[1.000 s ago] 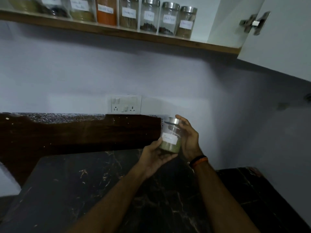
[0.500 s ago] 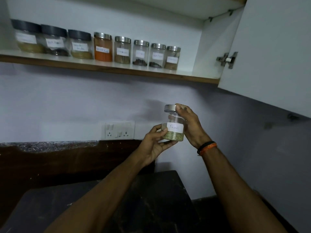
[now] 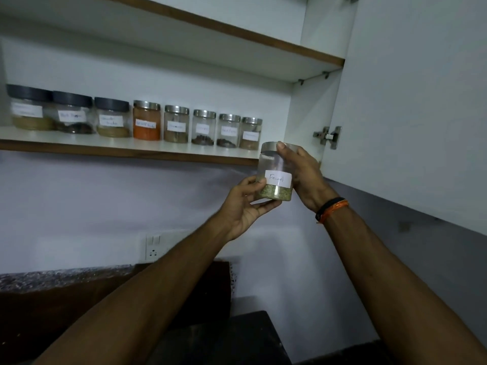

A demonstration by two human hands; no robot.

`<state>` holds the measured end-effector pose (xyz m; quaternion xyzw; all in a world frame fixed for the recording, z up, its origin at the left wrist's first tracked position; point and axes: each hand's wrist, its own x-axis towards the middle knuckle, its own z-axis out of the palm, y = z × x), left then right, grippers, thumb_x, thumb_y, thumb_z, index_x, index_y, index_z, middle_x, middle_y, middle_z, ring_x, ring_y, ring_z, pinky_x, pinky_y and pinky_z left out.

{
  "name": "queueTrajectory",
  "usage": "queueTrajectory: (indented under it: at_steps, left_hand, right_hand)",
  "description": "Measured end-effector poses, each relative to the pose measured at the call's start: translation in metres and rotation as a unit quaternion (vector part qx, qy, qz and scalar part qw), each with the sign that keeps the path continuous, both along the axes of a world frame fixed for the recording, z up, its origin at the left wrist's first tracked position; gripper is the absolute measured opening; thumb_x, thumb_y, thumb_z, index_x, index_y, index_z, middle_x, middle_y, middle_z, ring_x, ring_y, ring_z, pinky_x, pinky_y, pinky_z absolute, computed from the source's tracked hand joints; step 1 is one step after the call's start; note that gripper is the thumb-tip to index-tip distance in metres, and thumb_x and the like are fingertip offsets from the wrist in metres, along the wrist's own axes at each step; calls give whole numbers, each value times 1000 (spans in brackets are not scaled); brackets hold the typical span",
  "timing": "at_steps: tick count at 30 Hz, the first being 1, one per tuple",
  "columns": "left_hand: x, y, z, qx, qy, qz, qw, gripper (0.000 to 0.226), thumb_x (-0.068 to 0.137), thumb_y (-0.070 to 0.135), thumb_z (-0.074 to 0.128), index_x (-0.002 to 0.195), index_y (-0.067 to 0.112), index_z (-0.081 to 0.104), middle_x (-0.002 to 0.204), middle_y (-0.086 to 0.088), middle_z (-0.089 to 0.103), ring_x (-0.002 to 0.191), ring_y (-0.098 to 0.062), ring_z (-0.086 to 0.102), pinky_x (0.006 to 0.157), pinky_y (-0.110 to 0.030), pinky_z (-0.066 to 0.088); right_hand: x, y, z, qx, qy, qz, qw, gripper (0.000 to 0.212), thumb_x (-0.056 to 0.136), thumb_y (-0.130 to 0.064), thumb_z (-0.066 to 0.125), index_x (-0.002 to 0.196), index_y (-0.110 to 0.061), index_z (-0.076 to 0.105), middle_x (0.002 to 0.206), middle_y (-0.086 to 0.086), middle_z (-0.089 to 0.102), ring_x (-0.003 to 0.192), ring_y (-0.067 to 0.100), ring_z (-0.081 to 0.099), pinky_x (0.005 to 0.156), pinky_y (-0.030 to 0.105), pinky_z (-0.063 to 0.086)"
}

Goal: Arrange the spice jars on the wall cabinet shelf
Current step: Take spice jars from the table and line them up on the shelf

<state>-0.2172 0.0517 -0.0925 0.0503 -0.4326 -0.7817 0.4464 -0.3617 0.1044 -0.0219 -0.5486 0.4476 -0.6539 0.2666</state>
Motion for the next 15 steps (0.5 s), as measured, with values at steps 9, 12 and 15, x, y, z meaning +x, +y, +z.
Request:
queueTrajectory:
  at_steps: [9, 12, 15]
  left_hand:
    - [-14, -22, 59, -61, -41, 3, 997, 48, 93, 6, 61, 138, -3, 50, 140, -31, 51, 127, -44, 55, 107, -57, 45]
    - [-20, -30, 74, -75, -47, -4, 996, 46, 94, 5, 58, 138, -2, 49, 141, -30, 52, 128, -42, 54, 108, -54, 45]
    - [-25, -39, 88, -83, -50, -15, 995, 44, 95, 3, 56, 138, -1, 50, 141, -29, 52, 130, -41, 53, 109, -53, 44]
  right_hand:
    - [-31, -7, 68, 1, 127, -55, 990, 76, 71, -51, 86, 119, 2, 62, 107, 1, 78, 94, 18, 76, 72, 29, 61]
    - [-37, -15, 85, -7, 140, -60, 988, 62, 71, -44, 88, 115, -6, 69, 114, 8, 75, 100, 26, 74, 68, 26, 60]
    - [-42, -26, 98, -22, 147, -82, 986, 47, 75, -36, 87, 113, -13, 71, 115, 11, 74, 102, 30, 73, 80, 37, 62]
